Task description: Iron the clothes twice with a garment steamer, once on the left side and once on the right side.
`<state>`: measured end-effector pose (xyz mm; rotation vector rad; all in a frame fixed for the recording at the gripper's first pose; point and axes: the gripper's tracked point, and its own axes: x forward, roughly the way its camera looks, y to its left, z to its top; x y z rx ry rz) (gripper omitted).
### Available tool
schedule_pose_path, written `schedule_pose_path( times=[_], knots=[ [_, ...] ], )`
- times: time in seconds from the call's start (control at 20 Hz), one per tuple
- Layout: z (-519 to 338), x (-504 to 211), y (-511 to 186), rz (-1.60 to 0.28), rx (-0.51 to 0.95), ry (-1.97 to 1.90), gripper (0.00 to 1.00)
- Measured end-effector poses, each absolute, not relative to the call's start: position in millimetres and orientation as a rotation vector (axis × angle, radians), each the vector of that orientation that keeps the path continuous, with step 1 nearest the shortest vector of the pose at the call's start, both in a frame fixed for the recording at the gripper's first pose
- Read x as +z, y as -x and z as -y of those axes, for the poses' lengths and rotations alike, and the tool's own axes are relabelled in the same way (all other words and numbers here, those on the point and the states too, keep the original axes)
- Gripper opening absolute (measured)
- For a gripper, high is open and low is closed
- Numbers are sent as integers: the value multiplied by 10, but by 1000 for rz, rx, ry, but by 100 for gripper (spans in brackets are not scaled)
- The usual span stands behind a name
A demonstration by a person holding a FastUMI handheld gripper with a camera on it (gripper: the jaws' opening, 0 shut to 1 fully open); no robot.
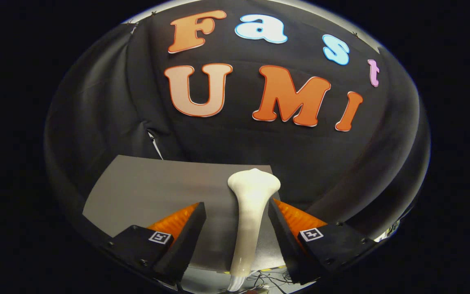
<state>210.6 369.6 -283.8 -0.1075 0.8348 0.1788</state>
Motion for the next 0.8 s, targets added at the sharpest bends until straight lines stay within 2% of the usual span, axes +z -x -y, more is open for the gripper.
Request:
schedule_pose_path(
  times=[0.35,0.55,0.6,0.75,0.8],
  knots=[
    [-3557,-3361,-2222,-938,121,72,99],
    [-3531,-3555,-2265,-979,97,65,81],
    [-3500,-3568,-2274,-982,89,82,81],
    [-3442,-3647,-2293,-998,75,102,71],
    [-3442,-3658,-2311,-999,74,97,65]
  ],
)
